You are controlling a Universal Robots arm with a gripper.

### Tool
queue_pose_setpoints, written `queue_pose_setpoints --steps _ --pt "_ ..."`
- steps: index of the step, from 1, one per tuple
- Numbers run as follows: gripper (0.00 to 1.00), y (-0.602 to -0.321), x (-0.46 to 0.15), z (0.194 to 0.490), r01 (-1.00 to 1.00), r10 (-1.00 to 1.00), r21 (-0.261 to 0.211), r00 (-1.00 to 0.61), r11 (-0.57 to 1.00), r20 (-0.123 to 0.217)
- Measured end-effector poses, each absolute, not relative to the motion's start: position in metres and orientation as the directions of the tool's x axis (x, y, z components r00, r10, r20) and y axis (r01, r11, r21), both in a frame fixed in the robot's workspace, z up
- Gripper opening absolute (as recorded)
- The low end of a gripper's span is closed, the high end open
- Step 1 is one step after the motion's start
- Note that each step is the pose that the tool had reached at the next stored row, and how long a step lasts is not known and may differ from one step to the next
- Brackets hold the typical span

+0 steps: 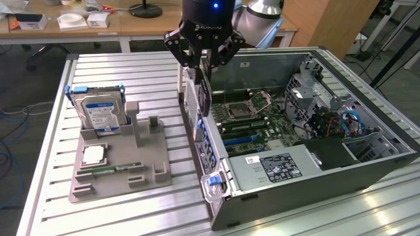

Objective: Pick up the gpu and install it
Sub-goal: 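Pick up the gpu and move the gpu toward the slot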

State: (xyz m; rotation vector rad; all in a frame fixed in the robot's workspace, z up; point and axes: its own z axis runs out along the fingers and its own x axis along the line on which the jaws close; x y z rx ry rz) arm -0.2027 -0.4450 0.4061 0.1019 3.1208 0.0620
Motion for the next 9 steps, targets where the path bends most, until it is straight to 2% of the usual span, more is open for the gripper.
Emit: queue_pose_setpoints --steps 9 --pt "0.26 -0.445 -0.189 0.406 0.063 0.064 0.040 -0.998 0.997 -0.017"
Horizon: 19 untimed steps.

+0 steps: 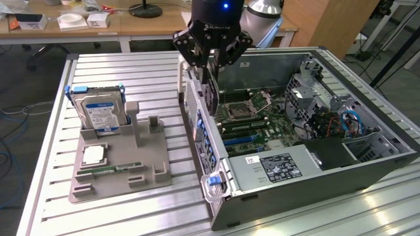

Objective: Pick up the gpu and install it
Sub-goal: 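Pick up the gpu and move the gpu toward the slot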

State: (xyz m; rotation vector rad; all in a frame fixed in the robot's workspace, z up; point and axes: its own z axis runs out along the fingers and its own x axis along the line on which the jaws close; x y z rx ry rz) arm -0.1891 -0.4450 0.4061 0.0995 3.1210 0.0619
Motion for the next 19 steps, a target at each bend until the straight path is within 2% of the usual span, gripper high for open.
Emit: queue_pose_setpoints --steps 19 --pt "0.26 -0.445 -0.161 0.406 0.059 0.060 0.040 -0.998 0.997 -0.017"
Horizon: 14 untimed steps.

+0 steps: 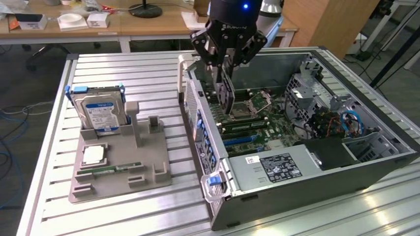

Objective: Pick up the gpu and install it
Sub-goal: 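Pick up the gpu and move the gpu toward the slot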

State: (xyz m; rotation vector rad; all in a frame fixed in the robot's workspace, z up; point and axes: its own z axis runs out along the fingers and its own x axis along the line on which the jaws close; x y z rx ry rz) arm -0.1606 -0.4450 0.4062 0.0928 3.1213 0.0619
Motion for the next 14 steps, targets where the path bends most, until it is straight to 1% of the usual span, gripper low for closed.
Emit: queue_pose_setpoints --steps 14 --pt "0.26 -0.445 -0.135 0.406 0.055 0.056 0.040 -0.998 0.998 -0.017"
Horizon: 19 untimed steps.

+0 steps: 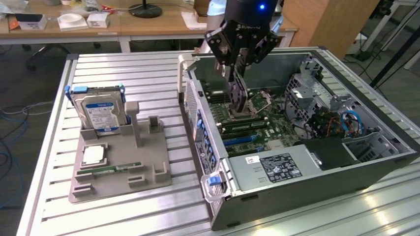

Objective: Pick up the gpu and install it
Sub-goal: 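Pick up the gpu and move the gpu toward the slot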

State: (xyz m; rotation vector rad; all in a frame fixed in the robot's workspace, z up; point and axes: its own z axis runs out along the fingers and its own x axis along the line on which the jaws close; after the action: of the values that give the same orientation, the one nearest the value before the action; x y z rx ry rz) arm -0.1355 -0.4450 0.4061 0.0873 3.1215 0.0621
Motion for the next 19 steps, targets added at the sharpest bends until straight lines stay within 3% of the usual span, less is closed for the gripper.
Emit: queue_pose_setpoints --steps 19 --pt "0.26 -0.445 -0.083 0.406 0.013 0.014 0.042 -1.000 0.999 -0.017"
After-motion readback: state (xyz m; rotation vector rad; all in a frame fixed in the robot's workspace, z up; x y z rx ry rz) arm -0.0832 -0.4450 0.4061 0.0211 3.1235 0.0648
